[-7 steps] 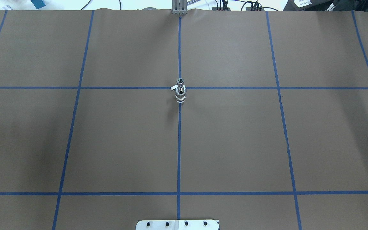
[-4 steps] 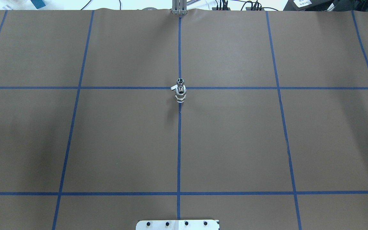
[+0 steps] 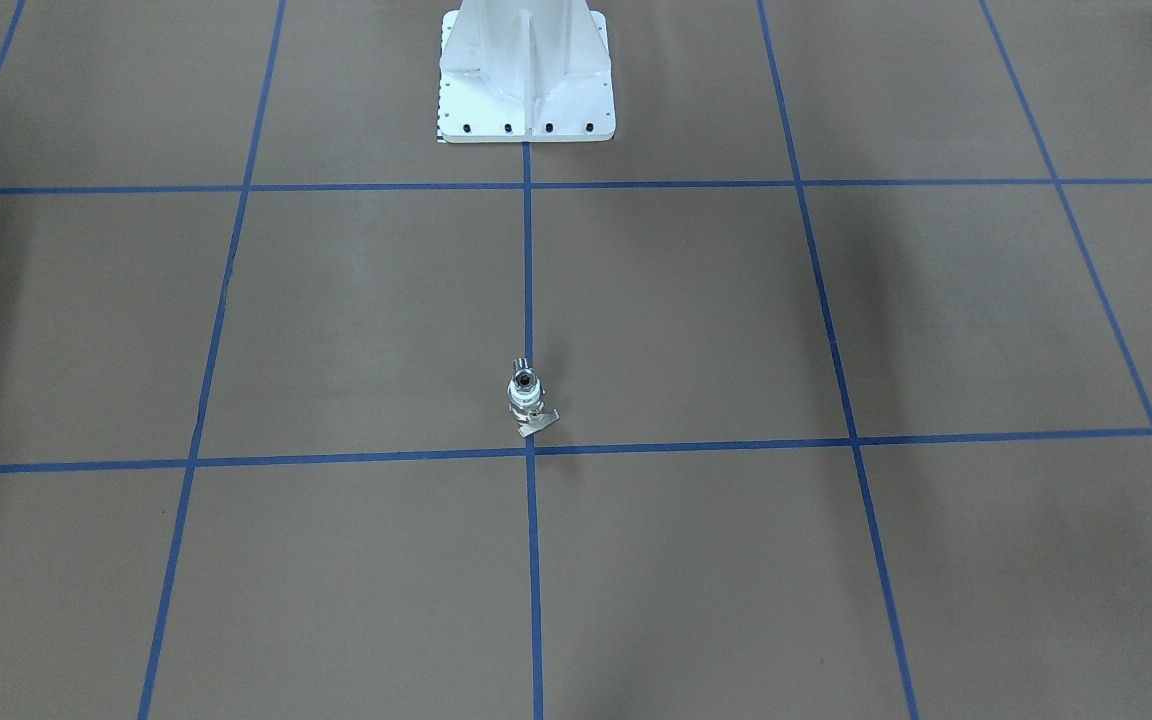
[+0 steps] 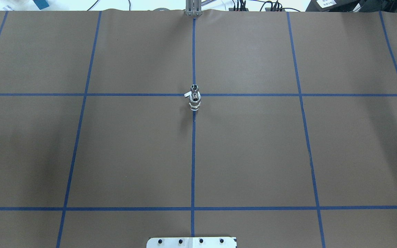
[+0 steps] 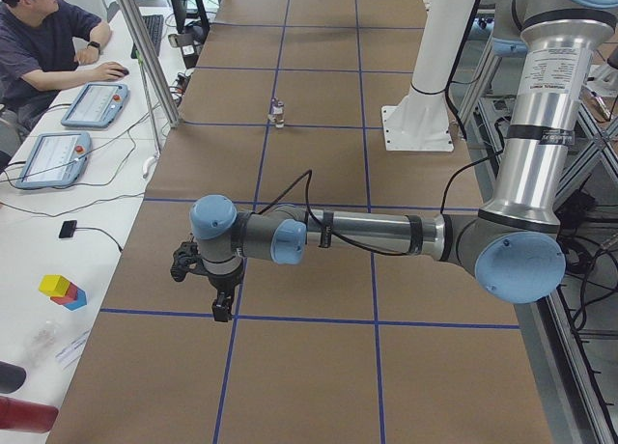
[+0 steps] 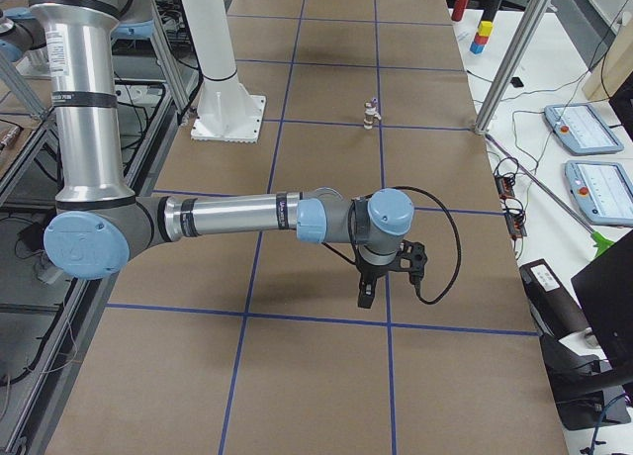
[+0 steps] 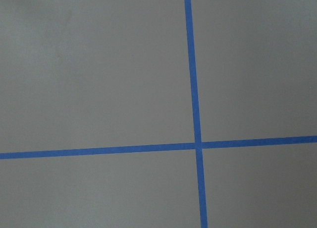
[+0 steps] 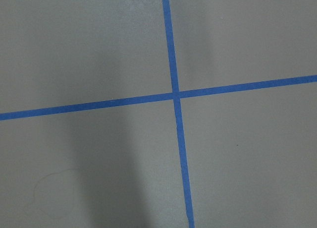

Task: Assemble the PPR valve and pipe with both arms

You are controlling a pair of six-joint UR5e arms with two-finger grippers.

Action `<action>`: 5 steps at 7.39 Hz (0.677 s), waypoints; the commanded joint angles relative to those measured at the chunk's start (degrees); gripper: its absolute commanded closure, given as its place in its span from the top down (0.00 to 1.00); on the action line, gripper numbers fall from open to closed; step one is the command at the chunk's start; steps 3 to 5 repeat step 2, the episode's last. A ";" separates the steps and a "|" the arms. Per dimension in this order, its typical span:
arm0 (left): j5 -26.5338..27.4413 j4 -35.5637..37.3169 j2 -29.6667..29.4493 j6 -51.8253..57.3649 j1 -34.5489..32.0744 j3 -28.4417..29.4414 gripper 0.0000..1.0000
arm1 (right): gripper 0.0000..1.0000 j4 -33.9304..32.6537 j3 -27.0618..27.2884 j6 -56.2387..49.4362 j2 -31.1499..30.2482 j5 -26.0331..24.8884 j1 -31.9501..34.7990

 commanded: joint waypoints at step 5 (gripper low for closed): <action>-0.02 -0.09 0.04 0.09 0.00 0.00 1.00 | 1.00 0.00 -0.40 -0.09 0.00 -0.04 0.00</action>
